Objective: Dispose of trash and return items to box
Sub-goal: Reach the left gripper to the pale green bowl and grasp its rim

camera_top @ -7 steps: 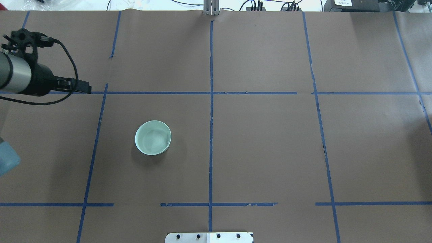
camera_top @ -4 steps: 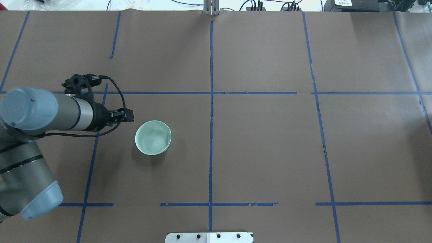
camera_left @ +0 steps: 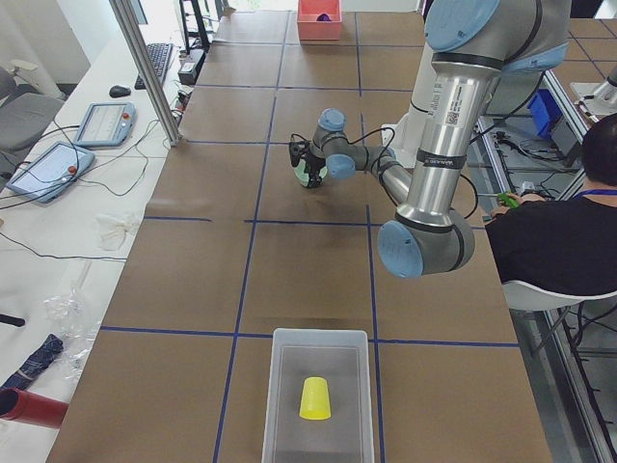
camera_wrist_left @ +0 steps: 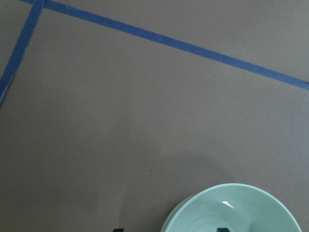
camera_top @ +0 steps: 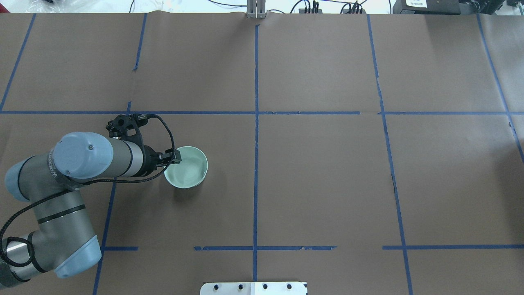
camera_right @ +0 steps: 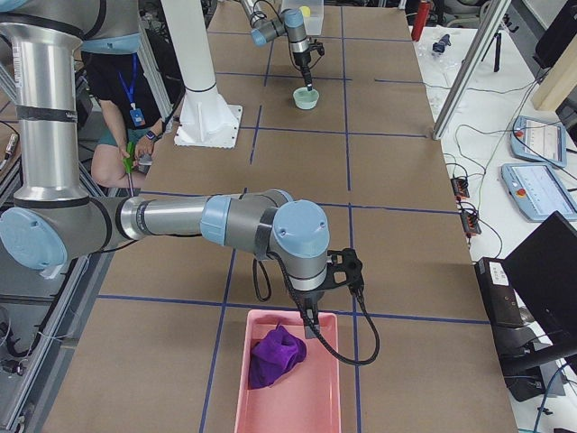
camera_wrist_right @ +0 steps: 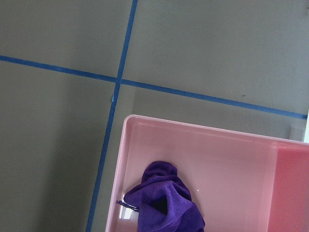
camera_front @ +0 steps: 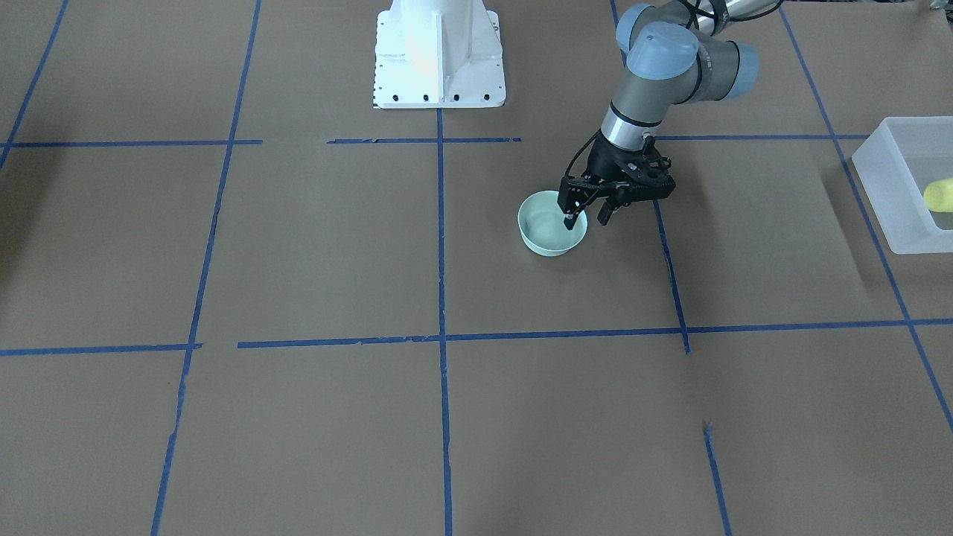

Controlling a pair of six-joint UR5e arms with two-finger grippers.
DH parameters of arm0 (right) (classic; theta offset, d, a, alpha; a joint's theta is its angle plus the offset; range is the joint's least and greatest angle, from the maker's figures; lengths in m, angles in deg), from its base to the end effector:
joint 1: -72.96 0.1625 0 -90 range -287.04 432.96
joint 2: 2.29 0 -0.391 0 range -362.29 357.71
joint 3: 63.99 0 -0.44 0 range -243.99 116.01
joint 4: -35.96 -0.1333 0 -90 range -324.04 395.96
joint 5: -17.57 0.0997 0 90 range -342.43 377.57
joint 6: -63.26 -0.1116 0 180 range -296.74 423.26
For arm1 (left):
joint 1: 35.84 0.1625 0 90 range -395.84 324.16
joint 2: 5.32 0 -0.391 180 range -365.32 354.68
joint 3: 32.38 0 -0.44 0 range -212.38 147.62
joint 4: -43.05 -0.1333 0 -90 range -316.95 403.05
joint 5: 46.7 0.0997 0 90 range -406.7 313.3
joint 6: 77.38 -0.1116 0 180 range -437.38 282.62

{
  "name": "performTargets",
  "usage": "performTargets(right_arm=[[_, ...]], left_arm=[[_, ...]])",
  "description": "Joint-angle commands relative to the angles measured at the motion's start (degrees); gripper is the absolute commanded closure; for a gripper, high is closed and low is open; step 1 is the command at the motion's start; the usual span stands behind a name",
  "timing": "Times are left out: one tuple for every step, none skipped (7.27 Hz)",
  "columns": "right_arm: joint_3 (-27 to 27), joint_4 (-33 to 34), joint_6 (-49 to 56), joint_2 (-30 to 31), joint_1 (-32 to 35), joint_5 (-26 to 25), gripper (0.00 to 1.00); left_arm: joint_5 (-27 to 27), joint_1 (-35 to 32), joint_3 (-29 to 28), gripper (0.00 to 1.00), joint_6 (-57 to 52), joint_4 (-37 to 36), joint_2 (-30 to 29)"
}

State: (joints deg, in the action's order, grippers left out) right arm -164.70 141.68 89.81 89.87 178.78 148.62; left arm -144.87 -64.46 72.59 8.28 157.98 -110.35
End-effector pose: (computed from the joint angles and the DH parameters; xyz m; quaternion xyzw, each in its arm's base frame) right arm 0.1964 -0.4732 0.5838 0.0719 -0.3474 -0.0656 0.9326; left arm 0.4969 -0.4049 0.3020 0.0699 0.4591 -0.1540 0.8722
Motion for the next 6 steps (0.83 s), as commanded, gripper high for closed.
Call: performTargets(right_arm=[[0.0,-0.1,0.1,0.0,0.0,0.0,0.00],[0.0,-0.1,0.2,0.1,0.0,0.0,0.00],[-0.1,-0.2,0.2,0.4,0.0,0.1,0.00],[-0.1,-1.3,0.1,0.9,0.0,0.1,0.00],[-0.1,-1.6,0.1,1.2,0.0,0.1,0.00],[-0.1,-1.7,0.1,1.3,0.0,0.3,0.00]], left_arm=[[0.1,1.7,-0.4,0.96,0.0,0.0,-0.3],[0.2,1.8,0.2,1.00,-0.1,-0.1,-0.1],[0.1,1.2,1.5,1.00,-0.2,-0.1,0.3],[-0.2,0.8,3.6,1.00,-0.3,-0.6,1.2],[-0.4,-1.6,5.8,1.00,-4.8,-0.8,2.7],[-1.1,-5.1,7.9,1.00,-9.9,-1.1,5.2]])
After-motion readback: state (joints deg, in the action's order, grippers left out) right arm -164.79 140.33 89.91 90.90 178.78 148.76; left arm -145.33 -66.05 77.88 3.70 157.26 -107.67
